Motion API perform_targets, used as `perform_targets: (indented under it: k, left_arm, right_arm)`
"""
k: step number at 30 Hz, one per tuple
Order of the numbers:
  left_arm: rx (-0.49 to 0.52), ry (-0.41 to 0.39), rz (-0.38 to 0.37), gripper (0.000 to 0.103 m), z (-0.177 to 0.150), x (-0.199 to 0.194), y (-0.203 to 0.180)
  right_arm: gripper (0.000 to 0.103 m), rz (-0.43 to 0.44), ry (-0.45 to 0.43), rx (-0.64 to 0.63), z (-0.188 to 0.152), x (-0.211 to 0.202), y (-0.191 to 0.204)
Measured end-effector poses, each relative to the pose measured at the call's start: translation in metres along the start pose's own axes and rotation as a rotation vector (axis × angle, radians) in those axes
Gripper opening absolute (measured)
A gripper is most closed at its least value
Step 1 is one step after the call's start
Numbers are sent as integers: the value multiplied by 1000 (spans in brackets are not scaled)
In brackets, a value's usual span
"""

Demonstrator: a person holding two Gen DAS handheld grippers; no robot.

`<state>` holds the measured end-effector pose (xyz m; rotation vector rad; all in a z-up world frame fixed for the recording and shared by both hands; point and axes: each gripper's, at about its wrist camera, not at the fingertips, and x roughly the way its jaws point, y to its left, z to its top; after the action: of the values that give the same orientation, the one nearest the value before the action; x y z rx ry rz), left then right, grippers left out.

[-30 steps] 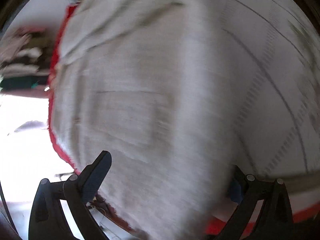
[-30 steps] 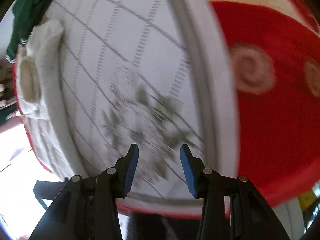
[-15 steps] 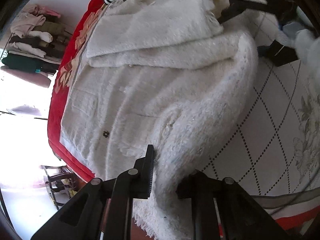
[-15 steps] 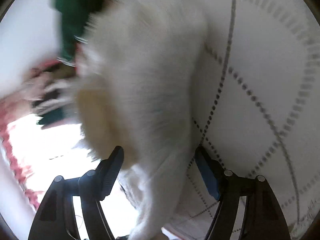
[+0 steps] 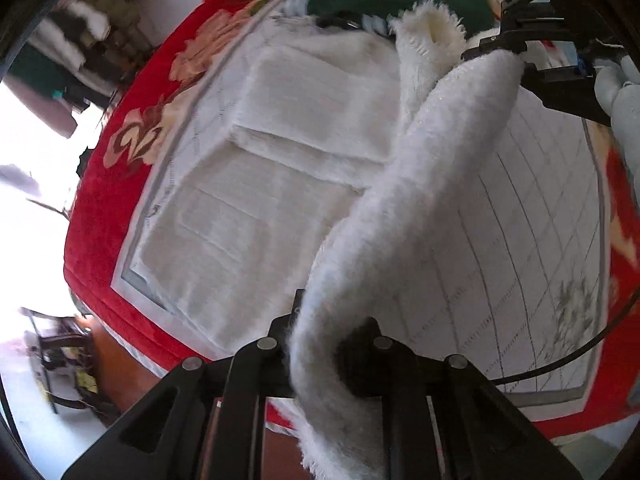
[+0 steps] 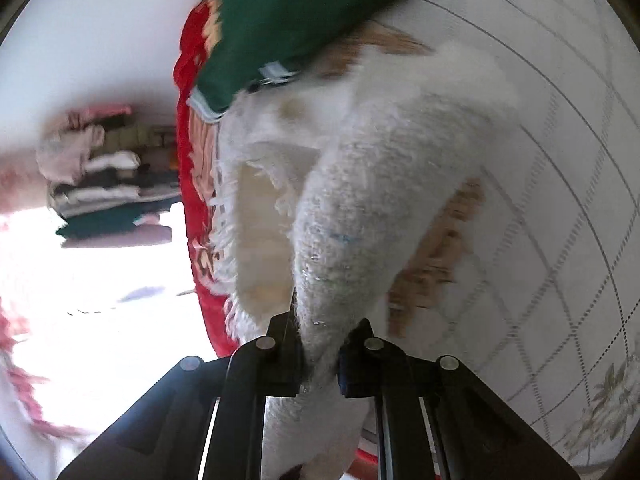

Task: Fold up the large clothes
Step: 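Grasp the cardigan hem with the left tool and fold it toward the collar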

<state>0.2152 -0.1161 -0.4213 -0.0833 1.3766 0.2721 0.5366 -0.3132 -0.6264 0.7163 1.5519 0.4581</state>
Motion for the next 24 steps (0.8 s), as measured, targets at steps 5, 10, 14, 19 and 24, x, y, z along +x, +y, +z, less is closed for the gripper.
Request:
perform_targets:
  k: [5,10,14,19,24]
  left_arm:
    - [-105,17,-22,12,34,30,100]
    - [-169,65,-28,13,62,99,181]
    - [-223,156,-74,19,80,167,227]
    - [-311,222,-211,39,78,202,259]
    - [-393,175,-187,80,68,166,273]
  right_arm:
    - [13,-151,22,-96,6,55,108]
    - [13,-239,47,-96,19,142,169]
    - [22,-367,70,-154,30,212,190]
    - [45,-164,161,-178,46,243,204]
    - [58,-128,19,-239,48,166,200]
